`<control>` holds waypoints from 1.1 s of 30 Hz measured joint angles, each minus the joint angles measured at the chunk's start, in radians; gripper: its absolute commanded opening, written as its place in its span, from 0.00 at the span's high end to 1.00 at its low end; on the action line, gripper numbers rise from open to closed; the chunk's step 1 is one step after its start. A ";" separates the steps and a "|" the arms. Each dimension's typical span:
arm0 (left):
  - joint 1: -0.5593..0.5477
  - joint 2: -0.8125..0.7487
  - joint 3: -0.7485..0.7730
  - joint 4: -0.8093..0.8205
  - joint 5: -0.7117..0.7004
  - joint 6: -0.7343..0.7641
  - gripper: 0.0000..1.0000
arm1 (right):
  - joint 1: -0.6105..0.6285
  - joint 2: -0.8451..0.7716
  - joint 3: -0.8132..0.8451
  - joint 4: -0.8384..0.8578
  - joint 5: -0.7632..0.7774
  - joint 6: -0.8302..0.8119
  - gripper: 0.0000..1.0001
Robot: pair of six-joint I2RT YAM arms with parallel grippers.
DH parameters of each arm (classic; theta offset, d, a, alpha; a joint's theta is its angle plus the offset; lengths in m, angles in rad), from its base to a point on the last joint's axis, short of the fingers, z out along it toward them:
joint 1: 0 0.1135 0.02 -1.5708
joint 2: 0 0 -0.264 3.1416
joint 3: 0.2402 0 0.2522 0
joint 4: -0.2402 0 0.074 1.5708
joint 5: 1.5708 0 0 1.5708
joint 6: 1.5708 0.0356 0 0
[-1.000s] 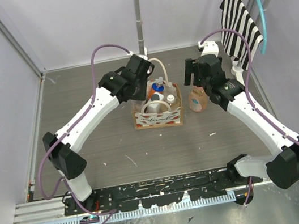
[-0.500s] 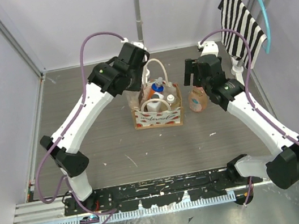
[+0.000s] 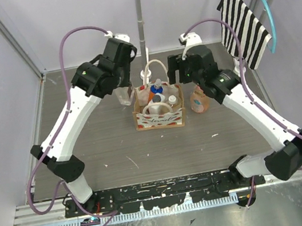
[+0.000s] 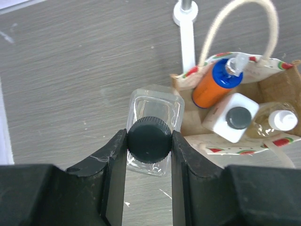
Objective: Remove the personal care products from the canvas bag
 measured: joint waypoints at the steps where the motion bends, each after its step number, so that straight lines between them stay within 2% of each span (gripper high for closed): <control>1: 0.007 -0.014 0.000 -0.007 -0.013 0.001 0.84 | 0.008 0.017 0.008 -0.006 -0.014 0.000 0.16; 11: 0.074 -0.130 -0.027 -0.053 -0.077 0.006 0.85 | 0.052 0.142 -0.007 -0.080 -0.092 0.005 0.17; 22: 0.108 -0.241 -0.443 0.053 -0.076 -0.045 0.87 | 0.093 0.171 -0.039 -0.068 -0.135 0.010 0.17; 24: 0.113 -0.256 -0.513 0.081 -0.070 -0.059 0.87 | 0.107 0.175 -0.040 -0.061 -0.143 0.003 0.13; 27: 0.121 -0.290 -0.620 0.134 -0.058 -0.082 0.88 | 0.122 0.187 -0.040 -0.042 -0.168 -0.015 0.01; 33: 0.132 -0.340 -0.774 0.225 -0.042 -0.118 0.86 | 0.130 0.237 -0.040 -0.032 -0.212 -0.085 0.00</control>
